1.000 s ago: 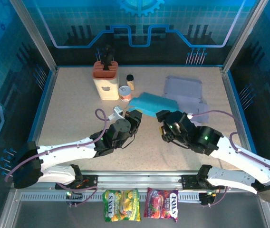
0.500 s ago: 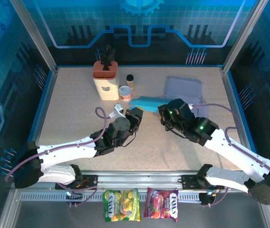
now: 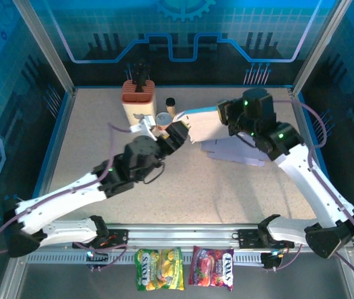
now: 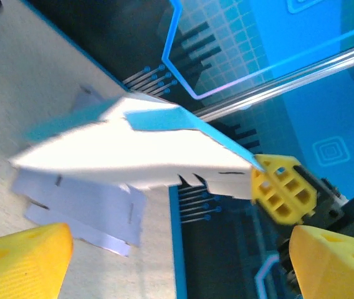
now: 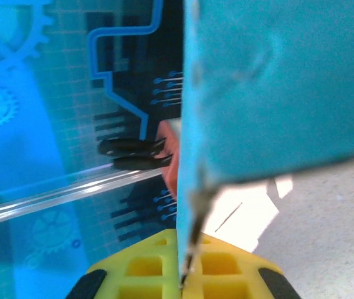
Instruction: Fold the paper box
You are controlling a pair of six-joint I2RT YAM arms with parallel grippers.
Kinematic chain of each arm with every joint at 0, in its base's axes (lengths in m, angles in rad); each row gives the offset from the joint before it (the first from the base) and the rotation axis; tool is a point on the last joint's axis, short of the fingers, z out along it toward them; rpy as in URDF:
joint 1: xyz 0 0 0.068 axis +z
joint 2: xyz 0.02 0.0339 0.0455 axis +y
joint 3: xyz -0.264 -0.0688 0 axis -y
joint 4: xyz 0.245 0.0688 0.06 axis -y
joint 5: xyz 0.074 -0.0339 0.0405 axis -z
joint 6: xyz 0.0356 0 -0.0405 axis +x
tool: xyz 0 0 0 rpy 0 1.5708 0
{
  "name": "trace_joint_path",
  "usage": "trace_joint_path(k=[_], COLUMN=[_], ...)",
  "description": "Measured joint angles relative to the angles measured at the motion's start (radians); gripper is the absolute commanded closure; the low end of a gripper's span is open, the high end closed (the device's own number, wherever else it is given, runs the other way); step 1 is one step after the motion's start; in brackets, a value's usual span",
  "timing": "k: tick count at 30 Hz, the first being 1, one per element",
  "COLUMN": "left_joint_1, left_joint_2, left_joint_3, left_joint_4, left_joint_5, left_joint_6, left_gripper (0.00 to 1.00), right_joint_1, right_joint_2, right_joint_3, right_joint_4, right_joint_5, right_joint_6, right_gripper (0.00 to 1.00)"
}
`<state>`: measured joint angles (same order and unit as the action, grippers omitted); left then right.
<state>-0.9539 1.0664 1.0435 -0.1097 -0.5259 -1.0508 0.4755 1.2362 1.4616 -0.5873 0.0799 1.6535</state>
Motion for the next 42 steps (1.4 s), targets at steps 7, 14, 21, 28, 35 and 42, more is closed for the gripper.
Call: trace_joint_path(k=[7, 14, 21, 28, 35, 42], left_joint_1=[0.016, 0.051, 0.114, 0.133, 0.076, -0.077], left_joint_2=[-0.146, -0.058, 0.018, 0.036, 0.038, 0.083], left_joint_3=[-0.054, -0.100, -0.103, -0.102, -0.093, 0.080], left_joint_4=[-0.119, -0.102, -0.040, 0.009, -0.091, -0.306], left_joint_5=[0.036, 0.089, 0.094, 0.191, 0.171, -0.051], left_joint_6=[0.457, 0.817, 0.967, 1.007, 0.971, 0.824], left_gripper=[0.07, 0.04, 0.21, 0.84, 1.00, 1.00], right_joint_1=[-0.033, -0.039, -0.046, -0.061, -0.064, 0.011], right_joint_2=[0.058, 0.060, 0.060, 0.059, 0.037, -0.005], right_joint_3=[0.204, 0.204, 0.202, 0.171, 0.037, -0.070], right_joint_4=[-0.176, -0.288, -0.341, -0.337, -0.169, 0.013], right_joint_5=[-0.173, -0.259, -0.306, -0.343, -0.350, -0.237], right_joint_6=[-0.094, -0.119, -0.129, -0.129, -0.128, -0.094], right_gripper=[1.00, 1.00, 1.00, 1.00, 0.73, 0.55])
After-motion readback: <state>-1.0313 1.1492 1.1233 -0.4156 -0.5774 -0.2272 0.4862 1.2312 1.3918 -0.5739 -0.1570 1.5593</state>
